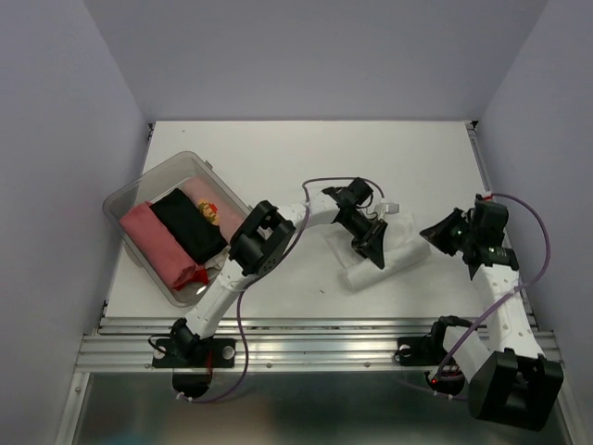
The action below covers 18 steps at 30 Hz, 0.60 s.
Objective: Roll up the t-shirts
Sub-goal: Roll the T-shirt to the center of the board.
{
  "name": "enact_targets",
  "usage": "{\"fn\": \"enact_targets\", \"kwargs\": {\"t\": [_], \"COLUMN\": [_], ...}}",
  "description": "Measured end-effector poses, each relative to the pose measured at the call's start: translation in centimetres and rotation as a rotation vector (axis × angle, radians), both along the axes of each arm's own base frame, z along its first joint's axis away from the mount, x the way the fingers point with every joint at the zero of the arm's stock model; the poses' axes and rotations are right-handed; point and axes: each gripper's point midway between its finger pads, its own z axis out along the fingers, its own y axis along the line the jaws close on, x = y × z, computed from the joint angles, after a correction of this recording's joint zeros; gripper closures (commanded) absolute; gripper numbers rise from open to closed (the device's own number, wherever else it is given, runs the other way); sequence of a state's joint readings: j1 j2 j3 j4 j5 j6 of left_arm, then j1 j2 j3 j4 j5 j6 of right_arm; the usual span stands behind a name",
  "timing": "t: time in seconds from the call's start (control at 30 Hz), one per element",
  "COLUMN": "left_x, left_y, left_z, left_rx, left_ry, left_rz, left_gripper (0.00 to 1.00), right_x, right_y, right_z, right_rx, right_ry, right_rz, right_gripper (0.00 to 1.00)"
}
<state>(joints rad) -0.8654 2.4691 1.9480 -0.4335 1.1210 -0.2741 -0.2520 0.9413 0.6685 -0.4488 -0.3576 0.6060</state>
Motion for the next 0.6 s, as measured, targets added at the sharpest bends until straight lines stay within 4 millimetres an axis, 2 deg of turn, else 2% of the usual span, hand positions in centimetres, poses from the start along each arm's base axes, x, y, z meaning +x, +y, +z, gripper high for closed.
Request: {"fn": "enact_targets", "kwargs": {"t": [0.1,0.27,0.6], "left_x": [0.2,0.3,1.8], "left_y": [0.1,0.4,0.8], "left_z": [-0.1,-0.3,-1.0], "left_rx": [-0.002,0.015,0.116], "left_ry": [0.011,0.008,-0.098], "left_rz": [0.003,0.005,0.033], "left_gripper": [1.0,1.0,1.0], "right_x": [-1.4,-3.9,-3.3], "right_y": [2.1,4.4,3.7], "right_z": [-1.0,-5.1,-6.7], "right_rx": [0.006,0.037,0.011], "right_ry": [0.011,0.134,0.192], "right_rz": [0.053,0.092,0.028], "right_gripper": [0.99,0.99,0.99]}}
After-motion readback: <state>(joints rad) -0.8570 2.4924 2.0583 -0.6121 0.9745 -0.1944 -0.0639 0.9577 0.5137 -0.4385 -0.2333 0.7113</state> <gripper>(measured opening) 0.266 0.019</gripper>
